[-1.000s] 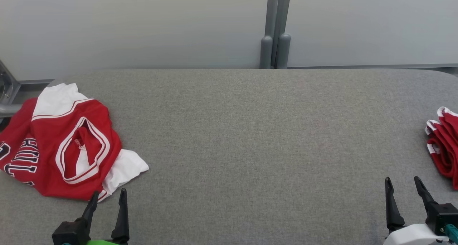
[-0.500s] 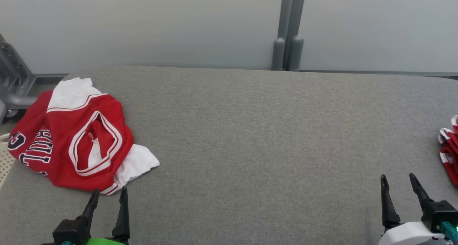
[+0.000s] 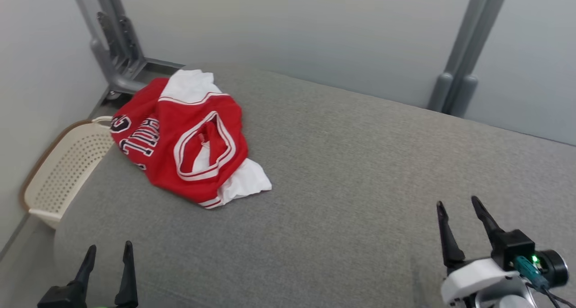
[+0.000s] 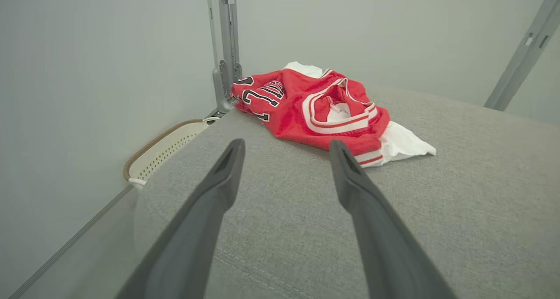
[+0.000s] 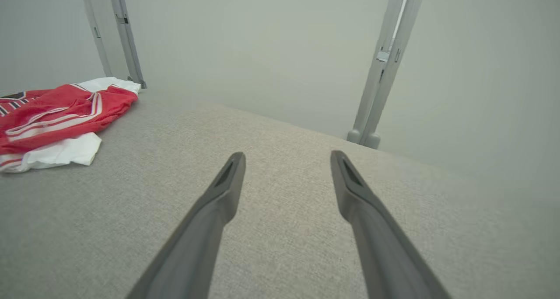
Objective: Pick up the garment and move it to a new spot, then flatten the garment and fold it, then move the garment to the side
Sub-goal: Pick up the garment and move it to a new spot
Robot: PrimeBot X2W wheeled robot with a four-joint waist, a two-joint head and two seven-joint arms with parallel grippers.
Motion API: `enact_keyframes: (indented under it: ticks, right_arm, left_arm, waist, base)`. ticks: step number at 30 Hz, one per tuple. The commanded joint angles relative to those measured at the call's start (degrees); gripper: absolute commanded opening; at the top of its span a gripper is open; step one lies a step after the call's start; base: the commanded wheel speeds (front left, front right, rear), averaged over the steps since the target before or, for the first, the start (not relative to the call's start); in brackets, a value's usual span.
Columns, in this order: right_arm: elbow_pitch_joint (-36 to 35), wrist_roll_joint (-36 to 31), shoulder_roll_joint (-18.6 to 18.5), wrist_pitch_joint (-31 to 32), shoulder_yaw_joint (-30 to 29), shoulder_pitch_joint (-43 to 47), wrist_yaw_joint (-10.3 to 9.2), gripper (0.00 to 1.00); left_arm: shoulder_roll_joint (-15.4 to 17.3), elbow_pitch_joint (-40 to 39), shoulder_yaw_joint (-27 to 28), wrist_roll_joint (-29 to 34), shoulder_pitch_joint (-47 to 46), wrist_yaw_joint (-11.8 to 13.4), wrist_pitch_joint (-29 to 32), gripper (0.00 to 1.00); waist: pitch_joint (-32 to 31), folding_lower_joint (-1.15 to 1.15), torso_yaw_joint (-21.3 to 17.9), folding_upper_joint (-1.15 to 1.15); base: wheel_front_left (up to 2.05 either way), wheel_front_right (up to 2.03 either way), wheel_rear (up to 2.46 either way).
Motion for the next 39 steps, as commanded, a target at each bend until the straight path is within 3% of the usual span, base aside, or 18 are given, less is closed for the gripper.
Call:
enact_keyframes:
  ticks: [1, 15, 27, 33, 39]
  right_arm:
    - [0.50, -0.40, -0.08, -0.25, 1.86, -2.35, -0.02, 1.00]
    - [3.76, 0.31, -1.05, -0.22, 5.85, -6.86, -0.01, 1.00]
    - [0.58, 0.53, -0.52, -0.22, 0.04, -3.28, -0.01, 1.00]
    - [-2.61, -1.27, -0.97, -0.22, -3.12, -4.49, -0.01, 1.00]
    - [-3.51, -2.40, -3.73, -0.22, -2.37, -9.58, -0.01, 1.00]
  left_arm:
    - [-0.31, -1.06, 1.48, 0.00, 1.24, 0.10, -0.19, 1.00]
    - [-3.62, -4.42, 7.04, 1.58, 3.35, 0.09, -0.18, 1.00]
    - [-1.94, 0.86, 1.60, -0.75, -1.96, 0.04, 0.08, 1.00]
    - [-1.11, 5.57, -3.40, -6.10, -13.37, 0.04, 8.21, 1.00]
    - [-3.20, 13.28, -4.80, -11.53, -28.35, 0.05, 20.20, 1.00]
  waist:
    - [0.09, 0.00, 6.52, 0.69]
    - [1.54, 0.00, 7.47, 0.69]
    - [1.20, 0.00, 7.00, 0.69]
    - [6.82, 0.00, 7.08, 0.69]
    - [16.26, 0.00, 4.76, 0.69]
  base:
    - [0.00, 0.00, 0.00]
    - [0.00, 0.00, 0.00]
    - [0.00, 0.00, 0.00]
    - [0.00, 0.00, 0.00]
    - [0.00, 0.00, 0.00]
